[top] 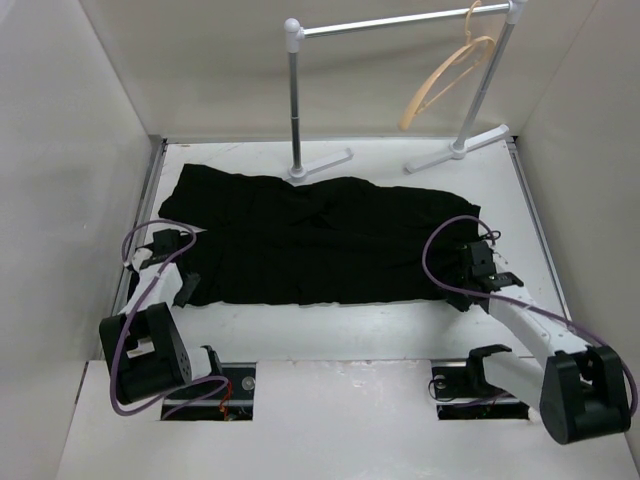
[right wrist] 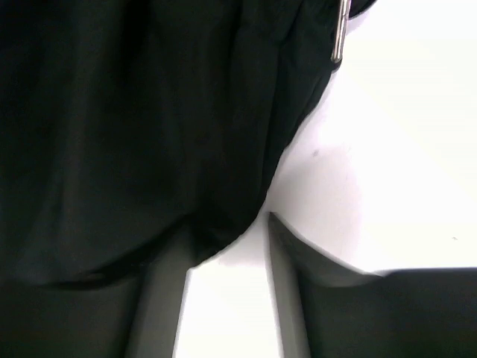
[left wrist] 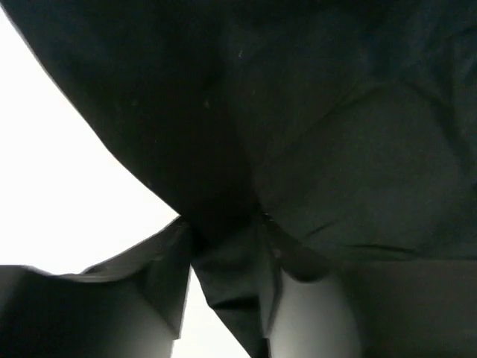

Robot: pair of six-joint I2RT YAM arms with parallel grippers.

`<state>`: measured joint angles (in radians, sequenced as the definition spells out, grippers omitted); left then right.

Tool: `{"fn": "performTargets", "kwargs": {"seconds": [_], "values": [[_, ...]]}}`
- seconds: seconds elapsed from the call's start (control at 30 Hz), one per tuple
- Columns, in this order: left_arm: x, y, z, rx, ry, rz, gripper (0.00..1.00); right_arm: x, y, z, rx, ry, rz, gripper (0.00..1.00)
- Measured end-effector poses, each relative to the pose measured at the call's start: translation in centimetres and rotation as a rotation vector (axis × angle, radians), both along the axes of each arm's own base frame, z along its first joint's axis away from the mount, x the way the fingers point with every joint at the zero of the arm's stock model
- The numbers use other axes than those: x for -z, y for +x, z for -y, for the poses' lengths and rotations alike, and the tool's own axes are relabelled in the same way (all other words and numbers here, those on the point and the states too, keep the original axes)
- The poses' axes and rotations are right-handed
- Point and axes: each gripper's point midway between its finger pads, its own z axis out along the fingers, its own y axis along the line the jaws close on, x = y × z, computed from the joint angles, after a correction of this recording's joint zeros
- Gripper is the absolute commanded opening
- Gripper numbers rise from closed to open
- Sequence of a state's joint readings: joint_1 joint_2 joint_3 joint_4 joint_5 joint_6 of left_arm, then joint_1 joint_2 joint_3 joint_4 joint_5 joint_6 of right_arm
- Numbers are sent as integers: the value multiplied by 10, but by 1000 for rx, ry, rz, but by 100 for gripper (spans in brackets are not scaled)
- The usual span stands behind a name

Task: Place the trousers on the hanger
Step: Flatten out the trousers at the center of the board.

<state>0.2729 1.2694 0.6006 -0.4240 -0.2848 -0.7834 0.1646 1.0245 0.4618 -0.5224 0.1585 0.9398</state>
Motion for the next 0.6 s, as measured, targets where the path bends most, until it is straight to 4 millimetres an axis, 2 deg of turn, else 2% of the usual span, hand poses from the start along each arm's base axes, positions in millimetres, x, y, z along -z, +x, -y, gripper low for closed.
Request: {"fn": "performTargets", "kwargs": {"seconds": [0.07, 0.13, 0.27, 0.4, 0.47, 0.5, 0.53, 0.57, 0.6], "values": [[0, 3, -3, -12, 6, 16, 11, 4, 6, 5, 27, -1, -9, 18], [0, 3, -7, -31, 7, 25, 5, 5, 13, 12, 74, 10, -2, 10], [0, -6, -11, -79, -4, 43, 1, 0, 11, 26, 156, 46, 23, 4], [-2, -36, -9, -118, -15, -7, 2, -22, 0, 28, 209, 97, 89, 4], [-4, -49, -9, -132, -7, -42, 6, -31, -7, 27, 224, 116, 108, 4], [-5, -55, -9, -134, -1, -61, 9, -35, -11, 26, 230, 123, 112, 6], [-6, -60, -8, -131, 8, -83, 19, -38, -16, 26, 239, 127, 114, 13], [-7, -64, -8, -129, 17, -103, 31, -42, -21, 28, 255, 129, 116, 23], [-9, -67, -7, -125, 23, -118, 38, -45, -25, 29, 268, 127, 119, 39]]}}
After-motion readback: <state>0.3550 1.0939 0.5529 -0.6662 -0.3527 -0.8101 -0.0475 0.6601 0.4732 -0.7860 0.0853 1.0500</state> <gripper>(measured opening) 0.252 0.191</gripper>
